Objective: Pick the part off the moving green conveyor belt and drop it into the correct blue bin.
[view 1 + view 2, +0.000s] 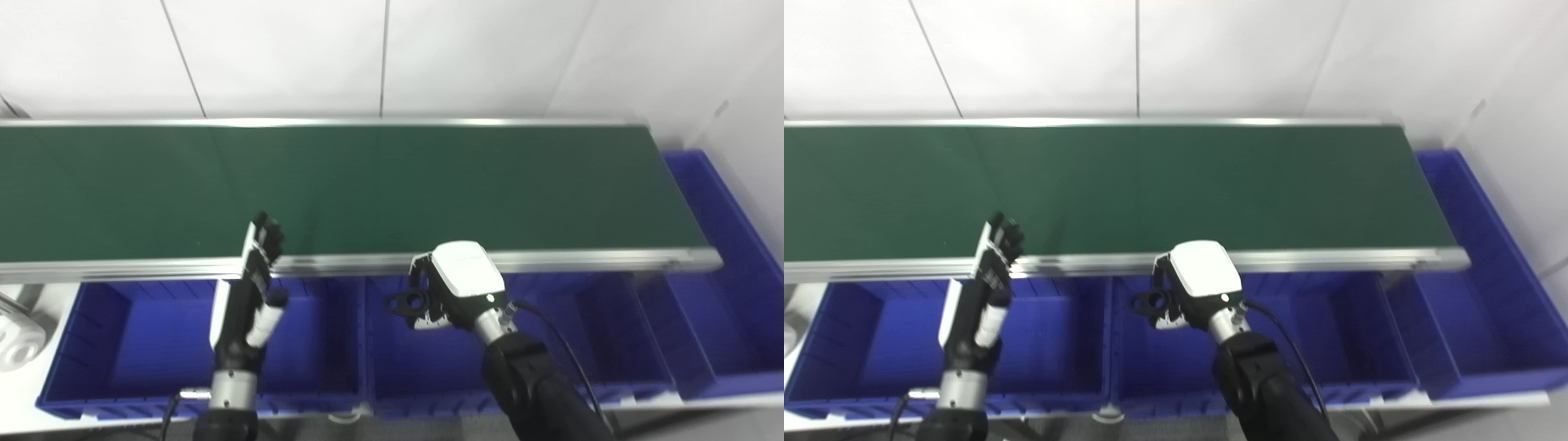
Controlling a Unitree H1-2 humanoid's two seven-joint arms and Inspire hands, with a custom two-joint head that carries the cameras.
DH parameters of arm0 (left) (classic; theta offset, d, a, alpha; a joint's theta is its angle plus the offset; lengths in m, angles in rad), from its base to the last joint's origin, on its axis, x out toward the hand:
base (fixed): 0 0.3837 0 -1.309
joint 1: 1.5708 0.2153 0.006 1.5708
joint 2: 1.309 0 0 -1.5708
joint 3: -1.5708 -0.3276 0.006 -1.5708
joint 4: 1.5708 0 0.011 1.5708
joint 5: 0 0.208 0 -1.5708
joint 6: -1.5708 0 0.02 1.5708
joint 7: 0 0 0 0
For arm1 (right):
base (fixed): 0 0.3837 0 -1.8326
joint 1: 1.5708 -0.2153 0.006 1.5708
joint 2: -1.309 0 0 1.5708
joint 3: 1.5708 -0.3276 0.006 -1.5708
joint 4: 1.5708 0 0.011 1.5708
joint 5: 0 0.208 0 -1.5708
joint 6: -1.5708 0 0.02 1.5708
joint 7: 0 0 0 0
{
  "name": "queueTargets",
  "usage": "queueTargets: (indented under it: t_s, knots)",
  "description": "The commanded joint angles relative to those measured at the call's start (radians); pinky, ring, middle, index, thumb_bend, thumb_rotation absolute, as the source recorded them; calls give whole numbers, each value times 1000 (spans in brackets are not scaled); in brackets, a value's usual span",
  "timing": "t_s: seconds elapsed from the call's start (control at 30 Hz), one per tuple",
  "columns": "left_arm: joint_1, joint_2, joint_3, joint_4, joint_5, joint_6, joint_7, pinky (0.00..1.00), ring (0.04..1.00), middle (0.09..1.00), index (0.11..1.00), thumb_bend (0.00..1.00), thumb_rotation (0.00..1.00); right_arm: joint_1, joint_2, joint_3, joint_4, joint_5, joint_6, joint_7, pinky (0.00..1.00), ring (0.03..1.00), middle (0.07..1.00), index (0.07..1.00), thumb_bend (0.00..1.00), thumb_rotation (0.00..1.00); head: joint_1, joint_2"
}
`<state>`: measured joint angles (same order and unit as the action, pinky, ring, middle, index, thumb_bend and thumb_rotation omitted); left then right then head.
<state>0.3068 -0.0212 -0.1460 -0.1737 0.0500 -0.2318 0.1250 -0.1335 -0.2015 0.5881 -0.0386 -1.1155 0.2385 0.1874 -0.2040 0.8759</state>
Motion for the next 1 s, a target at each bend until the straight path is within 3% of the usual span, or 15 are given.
queueTargets:
  t_s: [0.0,0.33,0.53,0.63,0.7,0.77,0.83,0.97]
  knots:
    - [-9,0,6,-52,-16,16,-27,962,943,965,1000,810,876,4,9,-10,-38,-8,7,-7,124,182,270,481,496,153,3,9]
    - [9,-12,8,-72,-10,24,-48,971,949,973,1000,787,877,36,-2,-17,20,-8,-12,-16,132,187,272,479,499,151,48,-3]
    - [11,-23,10,-63,15,24,-41,937,930,961,1000,805,878,28,-17,-3,49,-53,-8,-21,213,298,412,494,511,172,62,-10]
    - [11,-27,10,-55,18,17,-42,936,939,965,1000,809,882,33,-13,-8,46,-61,17,17,314,473,634,716,882,563,72,-18]
    - [10,-29,11,-46,23,6,-41,926,935,962,1000,797,883,39,-9,-19,47,-45,14,18,374,582,759,795,980,668,81,-29]
    - [10,-30,12,-35,27,-7,-41,912,931,958,1000,791,883,44,-7,-28,49,-31,7,12,428,685,839,844,998,727,86,-35]
    - [11,-32,13,-26,31,-16,-42,908,930,957,1000,790,884,48,-7,-32,52,-24,2,6,444,714,859,856,1000,741,90,-42]
    - [12,-33,11,-8,33,-33,-46,924,942,961,1000,791,894,60,-1,-54,56,26,-13,-11,597,828,926,893,1000,788,95,-58]
